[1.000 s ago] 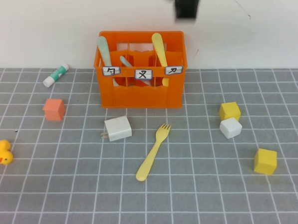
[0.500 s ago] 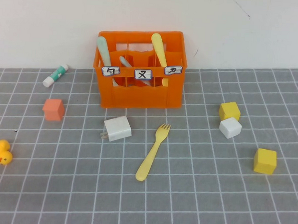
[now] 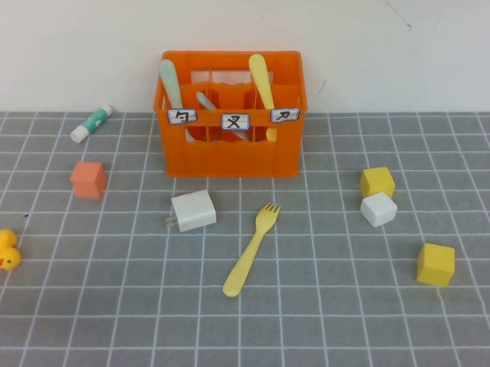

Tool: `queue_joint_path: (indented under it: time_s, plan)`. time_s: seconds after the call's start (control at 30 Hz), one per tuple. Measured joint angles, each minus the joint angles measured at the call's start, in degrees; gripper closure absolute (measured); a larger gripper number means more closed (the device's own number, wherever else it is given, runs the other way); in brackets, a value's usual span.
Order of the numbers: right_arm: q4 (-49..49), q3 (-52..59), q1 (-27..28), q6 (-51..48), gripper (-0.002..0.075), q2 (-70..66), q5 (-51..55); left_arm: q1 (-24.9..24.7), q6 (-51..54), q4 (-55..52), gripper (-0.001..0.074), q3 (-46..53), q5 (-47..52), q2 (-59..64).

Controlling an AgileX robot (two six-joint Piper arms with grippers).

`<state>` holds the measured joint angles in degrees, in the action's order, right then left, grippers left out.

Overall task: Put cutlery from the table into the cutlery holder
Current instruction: Pick up the fork

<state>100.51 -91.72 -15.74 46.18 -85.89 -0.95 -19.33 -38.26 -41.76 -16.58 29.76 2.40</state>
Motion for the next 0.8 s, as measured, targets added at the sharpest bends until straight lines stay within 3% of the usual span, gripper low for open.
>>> queue_joint_path:
  time_s: [0.27,0.47,0.63,0.8]
  plan:
    - [-0.58,11.18,0.00,4.43,0.0727,0.00,4.72,0.00,0.00,-0.22,0.0736,0.00,-0.10,0.00]
    - [-5.45,15.71,0.00,-14.23,0.0727,0.00,17.72,0.00,0.00,-0.45,0.0736,0.00,-0.10,0.00]
    - [-30.84,16.68,0.00,-36.24,0.0727,0.00,27.87,0.00,0.00,-0.45,0.0736,0.00,-0.30,0.00]
    - [-70.38,16.77,0.00,-64.61,0.0727,0.00,39.56,0.00,0.11,-0.45,0.0736,0.00,-0.55,0.00]
